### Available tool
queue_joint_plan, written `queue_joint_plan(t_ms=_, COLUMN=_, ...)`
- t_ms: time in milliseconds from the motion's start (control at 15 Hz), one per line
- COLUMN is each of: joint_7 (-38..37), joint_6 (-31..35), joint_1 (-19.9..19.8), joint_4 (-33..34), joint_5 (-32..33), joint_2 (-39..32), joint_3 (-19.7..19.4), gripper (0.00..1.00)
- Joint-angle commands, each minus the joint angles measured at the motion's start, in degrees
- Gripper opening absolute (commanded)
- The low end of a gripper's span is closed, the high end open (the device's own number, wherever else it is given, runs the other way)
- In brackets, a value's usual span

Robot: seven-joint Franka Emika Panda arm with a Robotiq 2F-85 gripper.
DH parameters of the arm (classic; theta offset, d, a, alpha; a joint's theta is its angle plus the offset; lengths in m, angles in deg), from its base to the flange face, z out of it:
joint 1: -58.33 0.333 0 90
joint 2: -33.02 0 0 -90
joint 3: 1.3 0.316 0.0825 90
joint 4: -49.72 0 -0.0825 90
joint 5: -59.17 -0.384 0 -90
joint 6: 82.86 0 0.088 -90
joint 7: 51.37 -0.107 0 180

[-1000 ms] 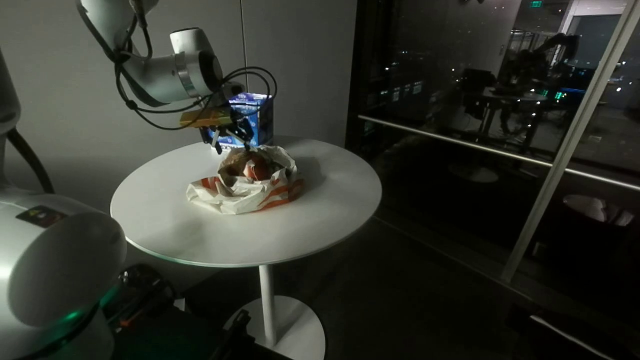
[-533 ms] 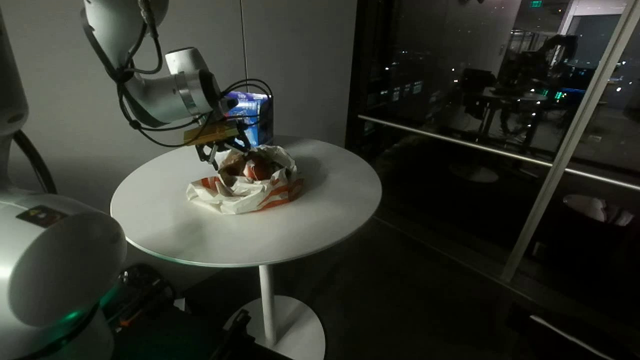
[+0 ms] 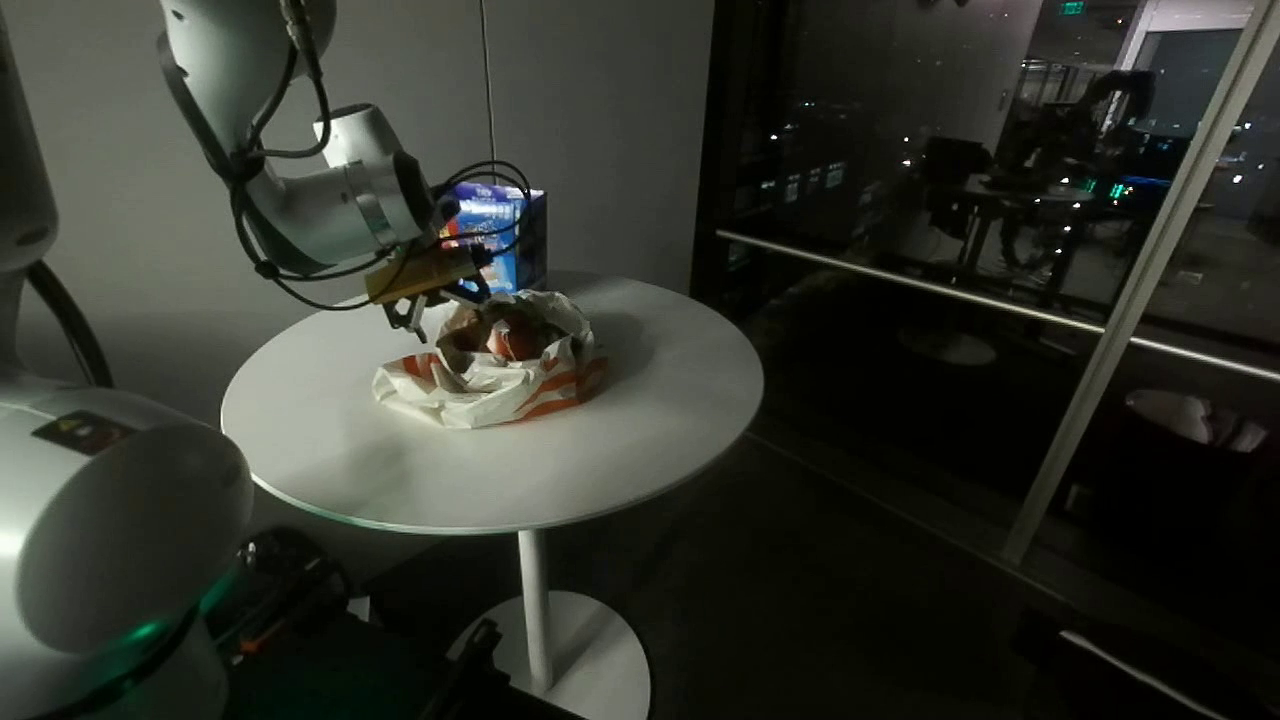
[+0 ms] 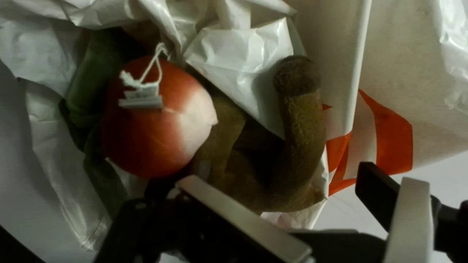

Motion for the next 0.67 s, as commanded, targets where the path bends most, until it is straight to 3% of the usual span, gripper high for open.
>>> queue_joint_plan(t_ms=0, joint_7=4.4, joint_6=1.6, joint_1=0.1, joint_4=-1.6, joint_5=-4.8, joint_2=0.2, joint_3=0.8, gripper=1.0)
queue_joint_plan(t_ms=133, joint_7=6.5, joint_6=0.6, joint_1=0.1, joint_4=-2.2, joint_5=-7.6, joint_2=0.3, joint_3=1.3, gripper=1.0)
queue_joint_plan(t_ms=200, joint_7=7.5, joint_6=0.6, joint_1=0.1, joint_4=-2.3, joint_5=-8.3, joint_2=-0.2, joint_3=1.3, gripper=0.95)
queue_joint_plan(t_ms=267, joint_7=8.0, joint_6=0.9, joint_1=0.0, joint_4=-2.5, joint_5=-8.7, joint_2=-0.5, joint_3=1.3, gripper=0.75)
queue_joint_plan(t_ms=400, joint_7=8.3, joint_6=1.2, joint_1=0.1, joint_4=-2.9, joint_5=-9.2, joint_2=-0.9, joint_3=1.3, gripper=0.69)
queue_joint_plan(t_ms=600, joint_7=8.8, joint_6=1.5, joint_1=0.2, joint_4=-3.5, joint_5=-8.8, joint_2=-0.7, joint_3=1.2, gripper=0.46)
